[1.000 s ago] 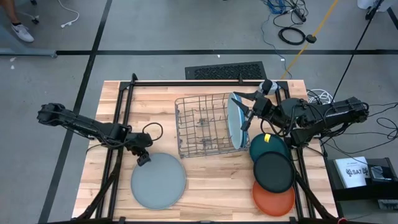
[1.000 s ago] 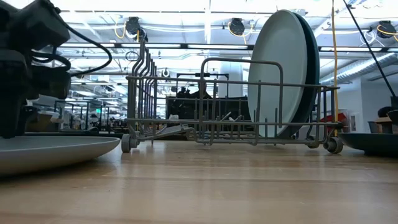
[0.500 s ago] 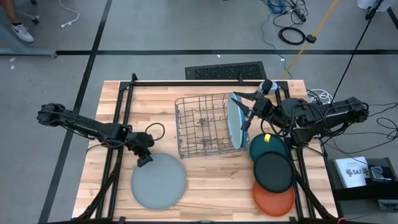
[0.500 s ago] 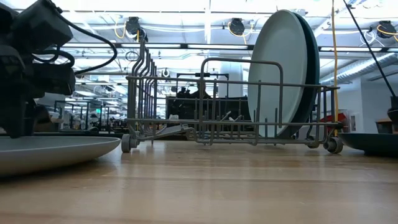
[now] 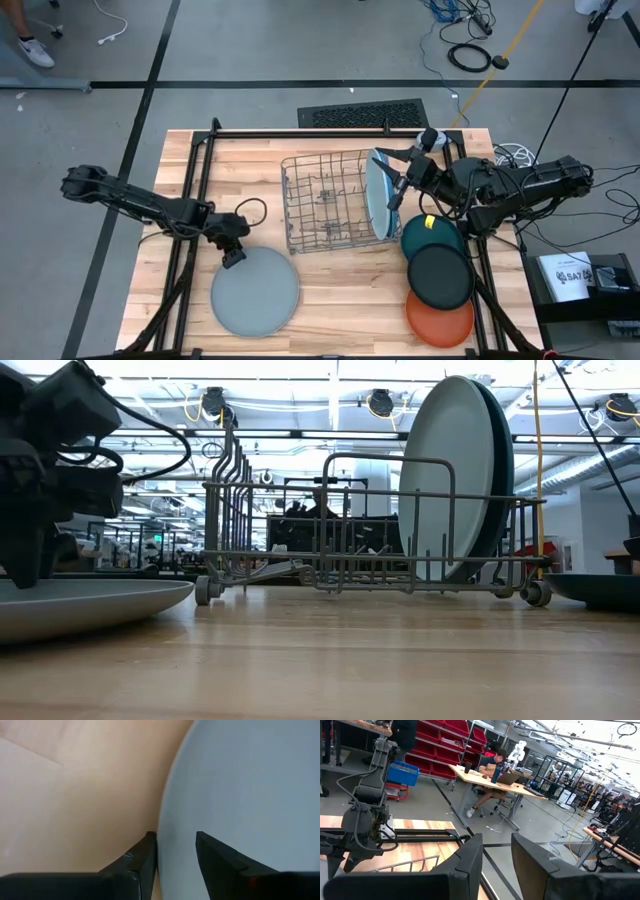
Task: Sort dishes
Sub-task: Put the gray plate into the dish rack
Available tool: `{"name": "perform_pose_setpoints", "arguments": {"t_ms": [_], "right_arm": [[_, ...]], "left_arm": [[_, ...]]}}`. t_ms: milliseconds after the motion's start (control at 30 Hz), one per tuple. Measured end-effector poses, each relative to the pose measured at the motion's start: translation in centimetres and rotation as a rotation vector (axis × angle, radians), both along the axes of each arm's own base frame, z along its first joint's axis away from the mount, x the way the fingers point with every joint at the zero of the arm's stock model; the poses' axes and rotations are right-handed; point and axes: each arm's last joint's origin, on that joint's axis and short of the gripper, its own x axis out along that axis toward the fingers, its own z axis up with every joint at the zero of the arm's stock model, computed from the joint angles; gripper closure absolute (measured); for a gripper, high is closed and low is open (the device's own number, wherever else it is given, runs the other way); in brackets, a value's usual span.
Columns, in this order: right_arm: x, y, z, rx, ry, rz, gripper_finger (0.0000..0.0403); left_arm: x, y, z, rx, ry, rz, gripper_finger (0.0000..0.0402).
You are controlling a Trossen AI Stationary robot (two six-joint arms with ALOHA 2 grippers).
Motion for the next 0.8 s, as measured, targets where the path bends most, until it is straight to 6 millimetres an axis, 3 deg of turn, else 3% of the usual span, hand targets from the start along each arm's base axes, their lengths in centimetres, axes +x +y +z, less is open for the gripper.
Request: {"name": "perform_pose_setpoints", "arguments": {"t_ms": [467,800], "right_arm": [[0.00,0.00,0.00,0.000,0.001,0.000,0.0305],[0.00,0.00,0.00,-0.003,0.002,0.000,0.0305]], "left_arm": [[0.55,-0.29,-0.80,0.030,0.026,-0.064,0.0274],[0.66,-0.23,-0.86,0.056,0.008,-0.055,0.0390]]}}
